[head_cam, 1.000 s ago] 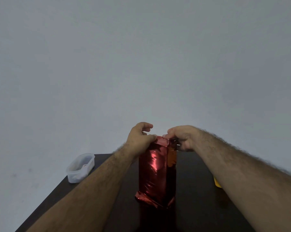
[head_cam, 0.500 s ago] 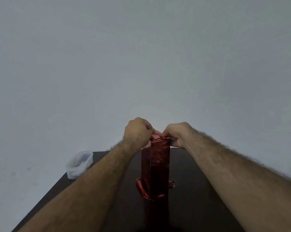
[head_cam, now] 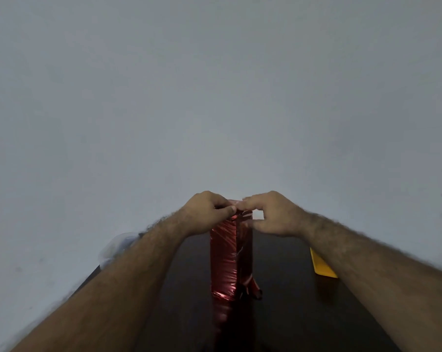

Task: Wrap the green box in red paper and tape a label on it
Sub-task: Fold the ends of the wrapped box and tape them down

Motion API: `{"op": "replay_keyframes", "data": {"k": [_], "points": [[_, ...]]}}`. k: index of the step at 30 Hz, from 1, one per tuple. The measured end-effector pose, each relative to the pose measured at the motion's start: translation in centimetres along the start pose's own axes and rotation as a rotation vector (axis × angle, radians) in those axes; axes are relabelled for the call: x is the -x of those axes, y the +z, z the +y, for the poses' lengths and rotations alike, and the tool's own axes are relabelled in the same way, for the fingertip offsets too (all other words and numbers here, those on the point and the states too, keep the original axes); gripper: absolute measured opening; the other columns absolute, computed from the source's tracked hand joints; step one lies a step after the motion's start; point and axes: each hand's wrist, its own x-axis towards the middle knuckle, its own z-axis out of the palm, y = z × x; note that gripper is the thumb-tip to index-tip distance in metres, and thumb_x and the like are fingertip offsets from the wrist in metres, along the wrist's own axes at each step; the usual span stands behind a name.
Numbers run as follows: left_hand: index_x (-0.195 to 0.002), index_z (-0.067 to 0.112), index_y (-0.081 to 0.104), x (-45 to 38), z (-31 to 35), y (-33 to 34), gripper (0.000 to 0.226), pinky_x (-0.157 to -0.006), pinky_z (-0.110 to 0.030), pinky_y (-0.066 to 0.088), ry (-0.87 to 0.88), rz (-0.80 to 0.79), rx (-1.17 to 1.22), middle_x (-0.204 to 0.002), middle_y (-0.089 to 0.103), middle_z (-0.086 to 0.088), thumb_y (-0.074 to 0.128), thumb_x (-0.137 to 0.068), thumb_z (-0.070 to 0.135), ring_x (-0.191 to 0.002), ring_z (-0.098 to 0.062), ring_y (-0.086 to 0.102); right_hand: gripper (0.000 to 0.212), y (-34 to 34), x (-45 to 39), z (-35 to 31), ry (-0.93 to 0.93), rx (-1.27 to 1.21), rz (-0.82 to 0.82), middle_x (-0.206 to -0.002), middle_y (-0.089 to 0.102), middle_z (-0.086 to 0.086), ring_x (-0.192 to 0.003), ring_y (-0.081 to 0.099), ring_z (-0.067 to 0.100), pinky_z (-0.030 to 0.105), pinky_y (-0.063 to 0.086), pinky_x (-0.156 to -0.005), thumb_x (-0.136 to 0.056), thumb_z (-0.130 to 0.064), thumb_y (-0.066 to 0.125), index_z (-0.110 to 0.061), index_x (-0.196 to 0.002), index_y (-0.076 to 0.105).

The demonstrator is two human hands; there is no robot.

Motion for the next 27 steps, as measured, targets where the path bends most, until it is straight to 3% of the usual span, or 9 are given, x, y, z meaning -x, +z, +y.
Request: {"op": "replay_keyframes", "data": {"k": [3, 5, 9, 11, 13, 16, 22, 25, 27], "points": [[-0.120, 0.027, 0.079, -0.3, -0.1, 0.0, 0.024, -0.095, -0.025, 0.051, 0.044, -0.030, -0.021, -0.116, 0.076, 0.013, 0.065, -0.102, 0.034, -0.108, -0.004, 0.067, 0.034, -0.3, -0.2, 0.1, -0.036, 0.116, 0.094, -0.125, 0.076, -0.009, -0.129, 0.063, 0.011, 0.038, 0.049, -0.109, -0.091, -0.033, 0.078, -0.041, -0.124, 0.077], [-0.119, 0.023, 0.079, -0.6, -0.3, 0.5, 0.023, -0.098, -0.029, 0.052, 0.046, -0.017, 0.009, -0.118, 0.076, 0.007, 0.064, -0.102, 0.025, -0.111, -0.010, 0.067, 0.033, -0.3, -0.2, 0.1, -0.066, 0.137, 0.103, -0.127, 0.075, -0.010, -0.131, 0.062, 0.010, 0.038, 0.049, -0.110, -0.091, -0.033, 0.079, -0.041, -0.123, 0.077], [-0.117, 0.014, 0.076, -1.8, -0.2, 0.9, 0.025, -0.084, -0.020, 0.052, -0.056, 0.039, 0.402, -0.117, 0.076, -0.002, 0.054, -0.106, 0.011, -0.104, -0.008, 0.067, 0.031, -0.1, -0.1, 0.4, -0.026, 0.078, 0.117, -0.117, 0.077, -0.017, -0.112, 0.069, 0.002, 0.033, 0.055, -0.100, -0.092, -0.029, 0.079, -0.039, -0.121, 0.078], [-0.117, 0.016, 0.077, -2.7, -0.2, 0.9, 0.025, -0.077, -0.015, 0.051, -0.094, 0.067, 0.441, -0.110, 0.076, 0.004, 0.055, -0.105, 0.009, -0.099, -0.002, 0.066, 0.030, 0.0, -0.3, 0.3, -0.017, 0.056, 0.116, -0.113, 0.078, -0.017, -0.106, 0.069, 0.002, 0.032, 0.056, -0.096, -0.092, -0.028, 0.079, -0.039, -0.119, 0.079], [-0.110, 0.011, 0.079, -3.3, -0.1, 1.3, 0.022, -0.070, -0.019, 0.056, -0.114, 0.011, 0.493, -0.097, 0.079, -0.007, 0.060, -0.101, 0.004, -0.086, -0.011, 0.071, 0.029, 0.2, -0.4, 0.2, -0.004, 0.028, 0.107, -0.110, 0.078, -0.018, -0.104, 0.069, 0.001, 0.031, 0.055, -0.095, -0.091, -0.027, 0.080, -0.040, -0.117, 0.079], [-0.102, 0.007, 0.082, -3.5, -0.4, 1.9, 0.022, -0.065, -0.023, 0.057, -0.115, -0.034, 0.520, -0.095, 0.080, -0.018, 0.063, -0.097, -0.003, -0.079, -0.017, 0.074, 0.027, 0.4, -0.5, 0.3, 0.008, 0.027, 0.118, -0.107, 0.077, -0.020, -0.103, 0.068, 0.000, 0.031, 0.055, -0.094, -0.091, -0.030, 0.078, -0.044, -0.114, 0.078], [-0.109, 0.008, 0.082, -3.9, -1.4, 1.7, 0.018, -0.094, -0.035, 0.062, -0.126, -0.079, 0.563, -0.104, 0.082, -0.008, 0.070, -0.095, 0.003, -0.102, -0.022, 0.078, 0.025, 0.0, -0.5, 1.4, 0.025, 0.034, 0.132, -0.112, 0.077, -0.020, -0.108, 0.068, -0.001, 0.029, 0.053, -0.099, -0.094, -0.033, 0.076, -0.044, -0.117, 0.078], [-0.108, 0.007, 0.082, -3.9, -1.5, 1.5, 0.015, -0.097, -0.030, 0.059, -0.116, -0.073, 0.534, -0.107, 0.082, 0.000, 0.073, -0.096, 0.006, -0.105, -0.013, 0.077, 0.034, -1.0, -0.5, 1.6, 0.083, -0.085, 0.067, -0.114, 0.077, -0.019, -0.111, 0.066, -0.005, 0.022, 0.048, -0.101, -0.089, -0.016, 0.072, -0.039, -0.112, 0.082], [-0.108, 0.006, 0.082, -3.9, -1.4, 1.8, 0.015, -0.094, -0.028, 0.059, -0.100, -0.057, 0.529, -0.108, 0.082, 0.002, 0.073, -0.097, 0.008, -0.105, -0.011, 0.077, 0.038, -1.3, -0.5, 1.3, 0.152, -0.178, 0.043, -0.112, 0.077, -0.018, -0.111, 0.066, -0.004, 0.022, 0.049, -0.100, -0.078, -0.022, 0.064, -0.038, -0.107, 0.084]]}}
